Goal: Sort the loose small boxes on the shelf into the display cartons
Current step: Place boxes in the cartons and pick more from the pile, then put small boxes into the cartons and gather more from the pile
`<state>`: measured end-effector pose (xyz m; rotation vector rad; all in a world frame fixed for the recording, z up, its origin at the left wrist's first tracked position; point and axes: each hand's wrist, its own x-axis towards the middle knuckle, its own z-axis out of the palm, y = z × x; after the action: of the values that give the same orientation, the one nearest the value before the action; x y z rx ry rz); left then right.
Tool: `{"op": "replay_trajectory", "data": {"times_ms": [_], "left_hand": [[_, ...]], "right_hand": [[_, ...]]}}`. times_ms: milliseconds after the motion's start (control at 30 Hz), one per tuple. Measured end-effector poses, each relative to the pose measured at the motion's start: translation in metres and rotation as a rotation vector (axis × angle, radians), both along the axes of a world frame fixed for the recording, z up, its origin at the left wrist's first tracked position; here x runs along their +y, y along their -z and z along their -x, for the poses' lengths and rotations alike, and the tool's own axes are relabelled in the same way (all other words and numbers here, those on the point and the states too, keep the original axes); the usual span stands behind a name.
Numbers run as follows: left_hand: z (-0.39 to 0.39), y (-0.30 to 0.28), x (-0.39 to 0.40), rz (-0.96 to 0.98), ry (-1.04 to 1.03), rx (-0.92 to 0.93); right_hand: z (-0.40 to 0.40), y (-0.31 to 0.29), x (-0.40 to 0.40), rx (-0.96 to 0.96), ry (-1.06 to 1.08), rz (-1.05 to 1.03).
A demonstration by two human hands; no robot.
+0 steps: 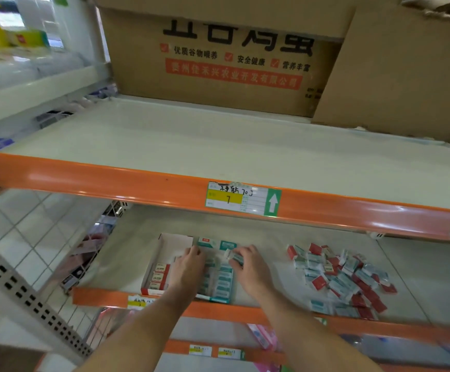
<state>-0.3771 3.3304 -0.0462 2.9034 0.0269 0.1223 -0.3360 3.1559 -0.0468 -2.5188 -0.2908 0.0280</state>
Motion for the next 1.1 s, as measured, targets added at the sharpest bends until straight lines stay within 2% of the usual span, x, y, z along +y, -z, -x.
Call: {"op": "replay_trajectory", "data": {"times_ms": [400, 633, 833, 1100], "left_hand": [[0.005, 0.008, 0.011, -0.196, 0.116, 0.027], [0.002, 0.005, 0.013, -0.334, 0.199, 0.106], [0.001, -0.006, 0.002, -0.45, 0.156, 0.204], [-0.001, -0.009, 0.0, -0.414, 0.133, 0.237]], "right_hand": [[0.001, 0.007, 0.03, 0.091, -0.054, 0.086], [0.002, 0.006, 0.03, 0.114, -0.09, 0.19], [-0.002, 0.003, 0.028, 0.118, -0.144, 0.268], [0.003, 0.003, 0.032, 0.122, -0.149, 0.249]]}}
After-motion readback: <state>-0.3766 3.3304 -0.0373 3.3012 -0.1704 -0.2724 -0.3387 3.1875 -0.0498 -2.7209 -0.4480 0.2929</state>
